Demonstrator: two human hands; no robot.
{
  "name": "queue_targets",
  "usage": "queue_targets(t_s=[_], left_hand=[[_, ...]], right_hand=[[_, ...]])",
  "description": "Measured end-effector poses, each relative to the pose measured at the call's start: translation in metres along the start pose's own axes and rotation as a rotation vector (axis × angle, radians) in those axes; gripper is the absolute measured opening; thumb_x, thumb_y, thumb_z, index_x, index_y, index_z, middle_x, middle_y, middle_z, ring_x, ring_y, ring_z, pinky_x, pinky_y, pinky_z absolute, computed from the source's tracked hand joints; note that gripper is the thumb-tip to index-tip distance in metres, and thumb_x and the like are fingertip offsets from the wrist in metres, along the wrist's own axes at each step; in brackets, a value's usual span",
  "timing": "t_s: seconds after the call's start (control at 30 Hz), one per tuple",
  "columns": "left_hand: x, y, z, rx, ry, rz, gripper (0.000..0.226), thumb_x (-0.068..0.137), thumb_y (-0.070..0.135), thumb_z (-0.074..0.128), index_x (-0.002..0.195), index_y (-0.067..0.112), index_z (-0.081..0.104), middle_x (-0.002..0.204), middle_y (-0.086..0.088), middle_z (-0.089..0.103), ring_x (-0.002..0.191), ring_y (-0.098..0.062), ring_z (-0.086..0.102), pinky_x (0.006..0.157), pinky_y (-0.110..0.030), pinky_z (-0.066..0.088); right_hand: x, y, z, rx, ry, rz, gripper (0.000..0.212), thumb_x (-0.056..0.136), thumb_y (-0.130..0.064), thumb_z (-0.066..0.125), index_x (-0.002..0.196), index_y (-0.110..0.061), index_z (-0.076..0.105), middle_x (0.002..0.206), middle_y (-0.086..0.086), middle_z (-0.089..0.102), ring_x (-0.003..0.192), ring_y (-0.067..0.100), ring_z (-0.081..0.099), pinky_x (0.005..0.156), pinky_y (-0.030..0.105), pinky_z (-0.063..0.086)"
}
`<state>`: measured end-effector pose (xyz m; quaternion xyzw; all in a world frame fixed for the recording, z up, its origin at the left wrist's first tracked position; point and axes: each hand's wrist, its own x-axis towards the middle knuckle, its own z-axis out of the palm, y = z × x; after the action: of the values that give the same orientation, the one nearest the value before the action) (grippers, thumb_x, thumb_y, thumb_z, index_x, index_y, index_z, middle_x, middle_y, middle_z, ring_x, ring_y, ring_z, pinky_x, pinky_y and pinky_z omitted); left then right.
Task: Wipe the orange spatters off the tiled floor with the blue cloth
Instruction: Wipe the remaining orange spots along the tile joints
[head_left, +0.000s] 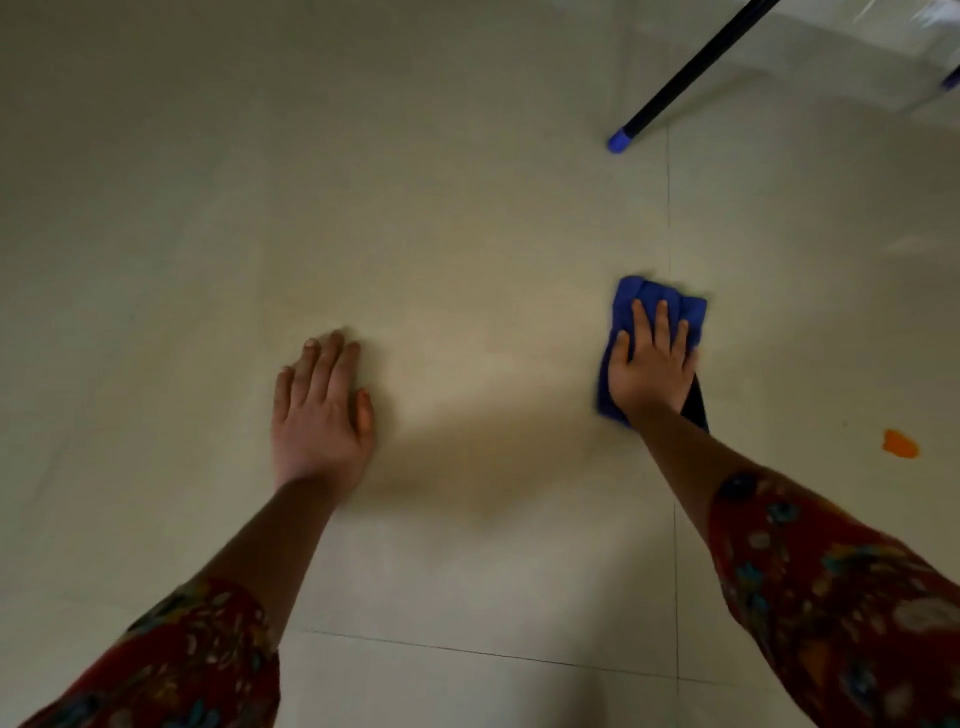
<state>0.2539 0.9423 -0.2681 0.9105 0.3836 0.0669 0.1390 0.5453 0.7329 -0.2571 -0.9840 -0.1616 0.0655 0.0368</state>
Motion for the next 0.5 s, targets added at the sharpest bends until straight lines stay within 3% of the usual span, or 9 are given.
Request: queue_targets(t_s=[0.2, 0.4, 0.5], left_hand=[[0.001, -0.001, -0.002, -0.077, 0.028, -0.059, 0.064, 0.09, 0.041, 0.032, 0.15, 0.019, 0.027, 0.159, 0.001, 0.023, 0.148, -0.017, 0.015, 0.12, -0.038, 0.009], [0.002, -0.001, 0.0, -0.056, 0.025, -0.059, 0.063, 0.09, 0.039, 0.034, 0.149, 0.017, 0.029, 0.158, -0.001, 0.026, 0.147, -0.02, 0.019, 0.119, -0.039, 0.011], [0.002, -0.001, -0.002, -0.044, 0.005, -0.073, 0.064, 0.089, 0.039, 0.034, 0.149, 0.018, 0.03, 0.158, -0.001, 0.026, 0.146, -0.02, 0.02, 0.119, -0.04, 0.013]], right_hand=[[0.088, -0.083, -0.01, 0.045, -0.032, 0.091, 0.054, 0.104, -0.04, 0.018, 0.156, -0.031, 0.005, 0.164, -0.002, -0.001, 0.15, 0.029, 0.0, 0.121, 0.047, 0.001], [0.031, -0.235, 0.008, -0.033, -0.089, -0.523, 0.052, 0.103, -0.038, 0.025, 0.153, -0.036, 0.017, 0.164, -0.002, 0.008, 0.15, 0.03, 0.006, 0.12, 0.045, 0.005], [-0.035, -0.233, 0.022, -0.043, -0.147, -0.877, 0.049, 0.102, -0.043, 0.026, 0.151, -0.04, 0.024, 0.162, -0.006, 0.016, 0.15, 0.024, 0.011, 0.12, 0.043, 0.006]])
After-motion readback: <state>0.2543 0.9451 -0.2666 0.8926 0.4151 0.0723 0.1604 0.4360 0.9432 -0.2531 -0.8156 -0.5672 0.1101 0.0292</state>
